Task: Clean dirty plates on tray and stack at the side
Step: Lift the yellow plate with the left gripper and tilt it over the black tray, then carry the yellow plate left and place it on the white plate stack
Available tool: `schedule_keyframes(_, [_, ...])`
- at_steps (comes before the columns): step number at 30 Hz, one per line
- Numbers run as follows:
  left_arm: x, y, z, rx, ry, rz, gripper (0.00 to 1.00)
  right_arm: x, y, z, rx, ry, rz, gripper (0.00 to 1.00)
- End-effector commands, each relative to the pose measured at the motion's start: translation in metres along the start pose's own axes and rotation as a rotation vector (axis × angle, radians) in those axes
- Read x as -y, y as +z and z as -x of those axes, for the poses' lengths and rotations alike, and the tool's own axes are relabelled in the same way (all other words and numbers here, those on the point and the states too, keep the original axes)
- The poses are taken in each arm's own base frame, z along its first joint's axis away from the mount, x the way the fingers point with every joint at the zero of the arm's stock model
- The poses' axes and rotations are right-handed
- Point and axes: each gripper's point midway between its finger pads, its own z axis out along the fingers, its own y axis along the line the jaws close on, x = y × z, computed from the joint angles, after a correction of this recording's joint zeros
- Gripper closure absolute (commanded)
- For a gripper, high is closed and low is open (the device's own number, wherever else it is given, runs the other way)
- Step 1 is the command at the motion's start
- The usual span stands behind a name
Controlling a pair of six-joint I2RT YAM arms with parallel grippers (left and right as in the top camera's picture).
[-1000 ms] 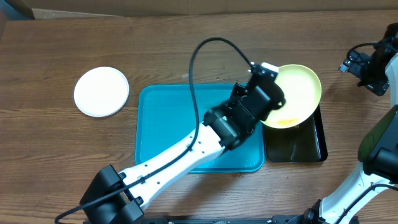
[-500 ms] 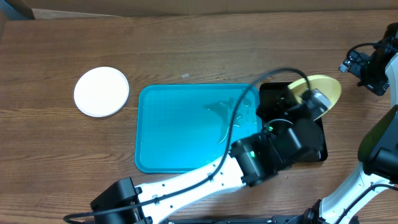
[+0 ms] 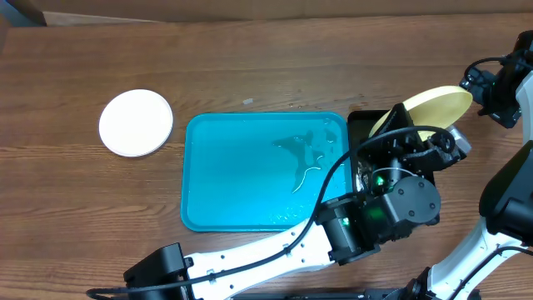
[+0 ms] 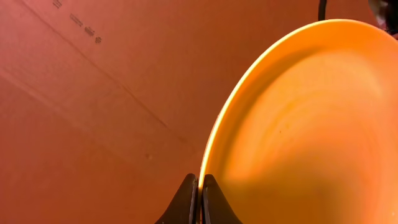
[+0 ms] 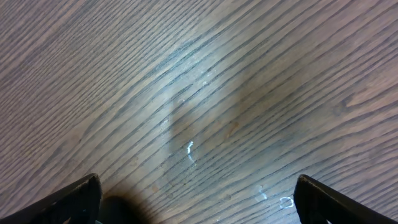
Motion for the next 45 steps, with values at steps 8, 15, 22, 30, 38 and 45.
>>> schedule_keyframes(8, [0.047, 0.001, -0.05, -0.171, -0.249, -0.198, 0.96, -0.003, -0.011, 0.005, 0.032, -0.001, 0.007, 0.0])
schedule_keyframes(15, [0.087, 0.019, -0.131, -0.499, -0.547, -0.426, 0.96, -0.003, -0.011, 0.005, 0.032, -0.001, 0.007, 0.0])
schedule_keyframes(22, [0.073, 0.053, -0.173, -0.689, -0.863, -0.678, 0.96, -0.003, -0.011, 0.005, 0.032, -0.001, 0.007, 0.0])
schedule_keyframes(30, [-0.026, 0.084, -0.281, -0.964, -1.259, -0.619, 0.96, -0.003, -0.011, 0.005, 0.032, -0.001, 0.007, 0.0])
schedule_keyframes(38, [-0.155, 0.061, -0.423, -1.148, -1.442, -0.238, 0.96, -0.003, -0.011, 0.005, 0.032, -0.001, 0.007, 0.0])
schedule_keyframes(45, [-0.247, 0.01, -0.52, -1.244, -1.459, 0.204, 0.96, -0.003, -0.011, 0.005, 0.032, -0.001, 0.007, 0.0])
